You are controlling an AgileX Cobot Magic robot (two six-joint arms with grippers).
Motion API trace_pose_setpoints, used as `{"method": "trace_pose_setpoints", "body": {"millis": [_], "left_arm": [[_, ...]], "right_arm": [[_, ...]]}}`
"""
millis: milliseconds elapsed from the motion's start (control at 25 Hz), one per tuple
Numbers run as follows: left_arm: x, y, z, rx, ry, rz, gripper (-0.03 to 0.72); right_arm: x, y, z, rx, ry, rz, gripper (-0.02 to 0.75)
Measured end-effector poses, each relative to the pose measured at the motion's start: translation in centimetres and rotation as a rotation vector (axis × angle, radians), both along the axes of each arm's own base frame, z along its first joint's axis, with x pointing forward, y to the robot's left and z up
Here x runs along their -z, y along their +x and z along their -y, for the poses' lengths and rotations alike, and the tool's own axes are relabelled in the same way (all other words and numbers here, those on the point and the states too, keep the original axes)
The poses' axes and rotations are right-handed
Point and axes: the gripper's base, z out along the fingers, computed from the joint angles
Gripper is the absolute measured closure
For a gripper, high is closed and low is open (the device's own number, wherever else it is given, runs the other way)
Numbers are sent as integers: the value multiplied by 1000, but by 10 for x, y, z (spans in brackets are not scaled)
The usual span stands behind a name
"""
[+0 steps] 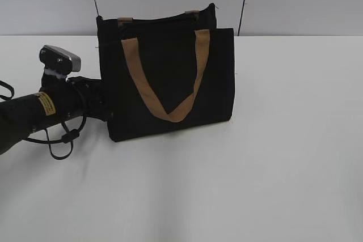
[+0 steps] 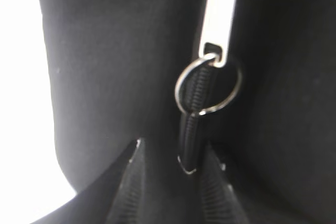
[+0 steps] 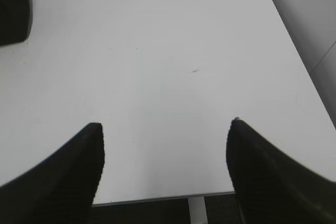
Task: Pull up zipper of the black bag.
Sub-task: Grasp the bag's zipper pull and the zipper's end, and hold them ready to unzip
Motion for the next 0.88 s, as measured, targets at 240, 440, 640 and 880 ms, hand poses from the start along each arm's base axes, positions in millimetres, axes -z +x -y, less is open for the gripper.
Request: {"method": "trace_pose_setpoints", "body": {"millis": [240, 440, 640, 880], "left_arm": [[-5, 1, 2, 7, -45, 45, 569], [-4, 0, -1, -16, -4, -20, 684], [-31, 0, -9, -88, 80, -53, 687], [-88, -7, -17, -143, 111, 23, 687]], "right_arm": [[0, 0, 0, 0, 0, 0, 183], [0, 0, 0, 0, 0, 0, 183], [0, 0, 0, 0, 0, 0, 183], [0, 0, 0, 0, 0, 0, 183]]}}
